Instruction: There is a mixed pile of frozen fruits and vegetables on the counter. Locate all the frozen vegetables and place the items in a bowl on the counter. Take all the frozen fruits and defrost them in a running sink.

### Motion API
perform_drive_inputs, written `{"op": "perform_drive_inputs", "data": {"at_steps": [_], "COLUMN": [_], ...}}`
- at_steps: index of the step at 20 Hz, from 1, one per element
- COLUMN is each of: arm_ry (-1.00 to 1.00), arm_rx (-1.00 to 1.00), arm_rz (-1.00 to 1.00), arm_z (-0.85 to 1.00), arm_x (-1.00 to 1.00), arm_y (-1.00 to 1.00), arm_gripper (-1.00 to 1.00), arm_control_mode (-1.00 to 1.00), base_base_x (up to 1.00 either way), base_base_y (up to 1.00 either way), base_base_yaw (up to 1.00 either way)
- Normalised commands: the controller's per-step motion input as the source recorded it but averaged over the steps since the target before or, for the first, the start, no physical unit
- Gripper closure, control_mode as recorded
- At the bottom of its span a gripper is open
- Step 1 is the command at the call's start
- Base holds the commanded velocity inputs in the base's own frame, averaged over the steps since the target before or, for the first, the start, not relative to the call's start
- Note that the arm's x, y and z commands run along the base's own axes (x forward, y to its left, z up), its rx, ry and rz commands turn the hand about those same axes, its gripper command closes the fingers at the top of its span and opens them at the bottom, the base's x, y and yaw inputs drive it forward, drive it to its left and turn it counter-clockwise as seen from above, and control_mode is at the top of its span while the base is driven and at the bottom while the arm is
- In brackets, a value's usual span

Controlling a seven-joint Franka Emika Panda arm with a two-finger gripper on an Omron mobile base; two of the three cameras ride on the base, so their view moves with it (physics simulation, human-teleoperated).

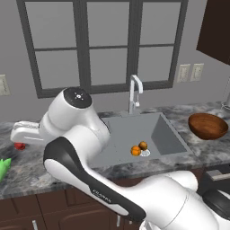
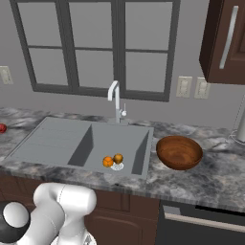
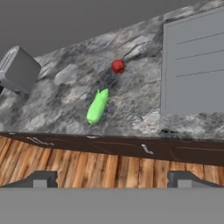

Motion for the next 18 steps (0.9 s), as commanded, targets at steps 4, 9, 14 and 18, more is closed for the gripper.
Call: {"op": "perform_drive_inputs", "data": {"at_steps": [4,9,14,18], "arm_ry": [0.05,0.06,0.05,0.03], "arm_rx": [0.0,0.0,0.0,0.0], "arm_rz": [0.0,0.0,0.0,0.0], "arm_z": [-0.22,-0.21,-0.2,-0.16], "arm_x": [0.0,0.0,0.0,0.11], "arm_y": [0.16,0.16,0.13,0.02], "arm_gripper": [-1.0,-1.0,-1.0,-1.0], "arm_control_mode": [-1.0,-1.0,-1.0,-1.0], "base_base_x": [0.0,0.0,0.0,0.0], "base_base_y": [0.0,0.0,0.0,0.0], "base_base_yaw": [0.0,0.0,0.0,0.0]}}
